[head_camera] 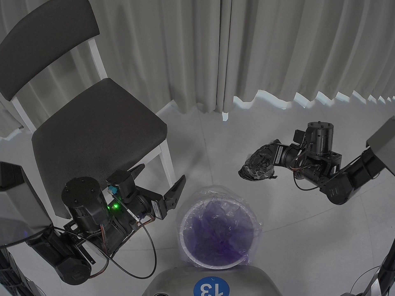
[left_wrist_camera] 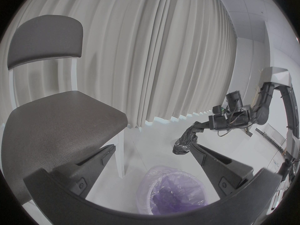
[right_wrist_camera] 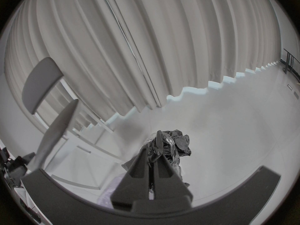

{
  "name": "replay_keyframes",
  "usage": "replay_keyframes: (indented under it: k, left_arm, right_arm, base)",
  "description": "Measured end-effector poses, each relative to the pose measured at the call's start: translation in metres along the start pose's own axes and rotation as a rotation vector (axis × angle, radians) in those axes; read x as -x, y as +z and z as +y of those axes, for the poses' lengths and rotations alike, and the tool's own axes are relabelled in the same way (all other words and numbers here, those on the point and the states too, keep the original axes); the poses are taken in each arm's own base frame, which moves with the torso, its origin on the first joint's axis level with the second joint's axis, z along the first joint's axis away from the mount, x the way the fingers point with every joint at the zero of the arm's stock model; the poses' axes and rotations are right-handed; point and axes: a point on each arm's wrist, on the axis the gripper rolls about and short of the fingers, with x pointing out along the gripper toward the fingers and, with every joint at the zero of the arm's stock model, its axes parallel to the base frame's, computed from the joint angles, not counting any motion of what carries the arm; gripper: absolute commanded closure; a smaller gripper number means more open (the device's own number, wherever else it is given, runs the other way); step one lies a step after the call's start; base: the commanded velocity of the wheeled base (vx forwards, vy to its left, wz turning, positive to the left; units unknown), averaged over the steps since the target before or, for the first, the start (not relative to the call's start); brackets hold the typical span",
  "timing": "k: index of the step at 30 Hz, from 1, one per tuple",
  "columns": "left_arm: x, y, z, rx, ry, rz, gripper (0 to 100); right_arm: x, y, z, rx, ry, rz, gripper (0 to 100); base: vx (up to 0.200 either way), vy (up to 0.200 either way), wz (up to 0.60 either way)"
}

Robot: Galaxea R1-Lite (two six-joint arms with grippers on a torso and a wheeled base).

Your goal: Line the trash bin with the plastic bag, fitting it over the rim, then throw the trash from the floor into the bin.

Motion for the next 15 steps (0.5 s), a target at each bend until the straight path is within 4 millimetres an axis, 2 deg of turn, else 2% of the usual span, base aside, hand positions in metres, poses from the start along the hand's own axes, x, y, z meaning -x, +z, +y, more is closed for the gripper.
replay_keyframes:
  k: [10,15]
  left_arm:
    - [0.002,0.004,-0.002,-0.021,-0.003,-0.014,0]
    - [0.003,0.005,-0.004,-0.022,-0.008,-0.016,0]
  right_arm:
    - [0.063,0.016,0.058,0.021,0.131,-0.081,100]
    - [0.083,0.02,0.071,0.024,0.181,-0.101,100]
  base:
    - [0.0,0.0,0.0]
    - [0.0,0.0,0.0]
